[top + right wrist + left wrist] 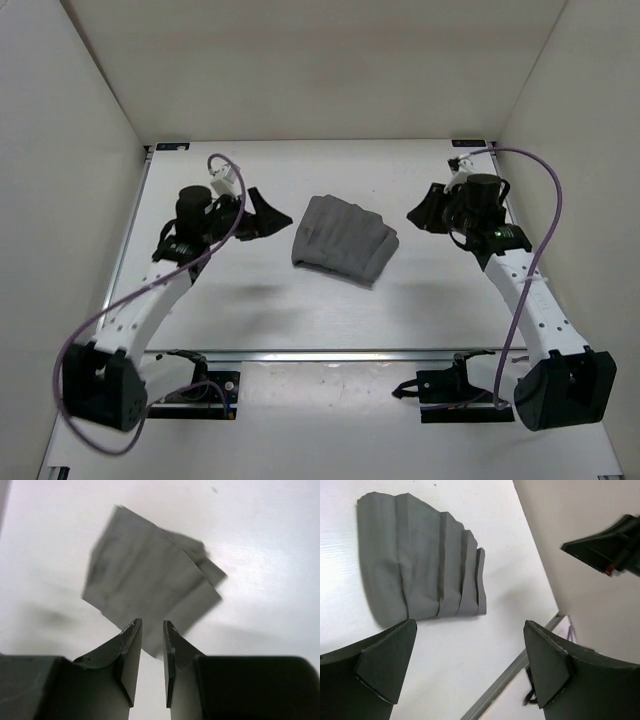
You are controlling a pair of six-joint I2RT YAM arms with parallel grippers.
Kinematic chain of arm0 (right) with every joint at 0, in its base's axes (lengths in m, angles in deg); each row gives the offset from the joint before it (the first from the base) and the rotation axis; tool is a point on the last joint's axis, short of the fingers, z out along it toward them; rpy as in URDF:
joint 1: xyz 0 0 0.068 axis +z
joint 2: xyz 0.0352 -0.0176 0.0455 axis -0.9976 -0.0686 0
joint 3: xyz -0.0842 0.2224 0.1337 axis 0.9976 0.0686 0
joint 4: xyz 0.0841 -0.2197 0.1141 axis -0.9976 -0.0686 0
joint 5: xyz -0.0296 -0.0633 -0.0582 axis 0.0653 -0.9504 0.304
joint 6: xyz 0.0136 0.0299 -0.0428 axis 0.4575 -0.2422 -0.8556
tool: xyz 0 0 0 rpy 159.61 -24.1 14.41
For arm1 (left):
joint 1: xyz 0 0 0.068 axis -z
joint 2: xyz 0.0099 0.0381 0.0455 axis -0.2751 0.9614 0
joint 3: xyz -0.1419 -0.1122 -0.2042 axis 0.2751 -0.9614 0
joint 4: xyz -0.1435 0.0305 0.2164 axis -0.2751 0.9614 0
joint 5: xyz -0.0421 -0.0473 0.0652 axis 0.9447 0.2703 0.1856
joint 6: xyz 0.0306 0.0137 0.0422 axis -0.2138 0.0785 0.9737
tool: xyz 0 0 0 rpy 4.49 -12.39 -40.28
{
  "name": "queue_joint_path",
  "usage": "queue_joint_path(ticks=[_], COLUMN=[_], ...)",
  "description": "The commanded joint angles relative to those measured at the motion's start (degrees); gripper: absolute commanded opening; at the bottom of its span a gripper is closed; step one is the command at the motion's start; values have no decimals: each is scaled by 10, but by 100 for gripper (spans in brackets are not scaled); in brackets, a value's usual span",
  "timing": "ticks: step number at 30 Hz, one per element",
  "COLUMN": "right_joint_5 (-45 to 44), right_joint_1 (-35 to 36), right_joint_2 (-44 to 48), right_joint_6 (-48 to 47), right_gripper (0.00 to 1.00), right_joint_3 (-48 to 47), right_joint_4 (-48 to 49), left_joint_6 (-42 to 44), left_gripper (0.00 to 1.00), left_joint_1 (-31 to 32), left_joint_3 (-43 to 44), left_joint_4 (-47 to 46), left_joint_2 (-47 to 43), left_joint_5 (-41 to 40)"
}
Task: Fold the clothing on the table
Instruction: Fold the skirt
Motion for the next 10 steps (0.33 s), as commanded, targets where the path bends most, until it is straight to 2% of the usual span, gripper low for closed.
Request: queue_joint_path(ticks=[1, 3, 6, 8, 10], right_joint_5=[-16, -24, -10, -15, -21], right_joint_1=[-18, -14, -10, 5, 25], right_joint_2=[2, 18, 31, 30, 23], right_joint_6=[-40, -41, -31, -29, -30], right_gripper=[21, 21, 21, 22, 23], right_joint_3=[57, 80, 108, 117, 120], right_joint_4=[-64, -57, -36, -28, -26], left_joint_6=[106, 132, 154, 193, 222], left_gripper=[98, 99, 98, 99, 99], left_joint_1=[16, 33, 11, 5, 30], left_joint_3=[-28, -38, -37, -20, 11], left_joint_4=[126, 153, 192, 253, 334], left_joint_2=[-141, -202, -254, -248, -220], left_joint_5=[-76, -157, -134, -124, -171])
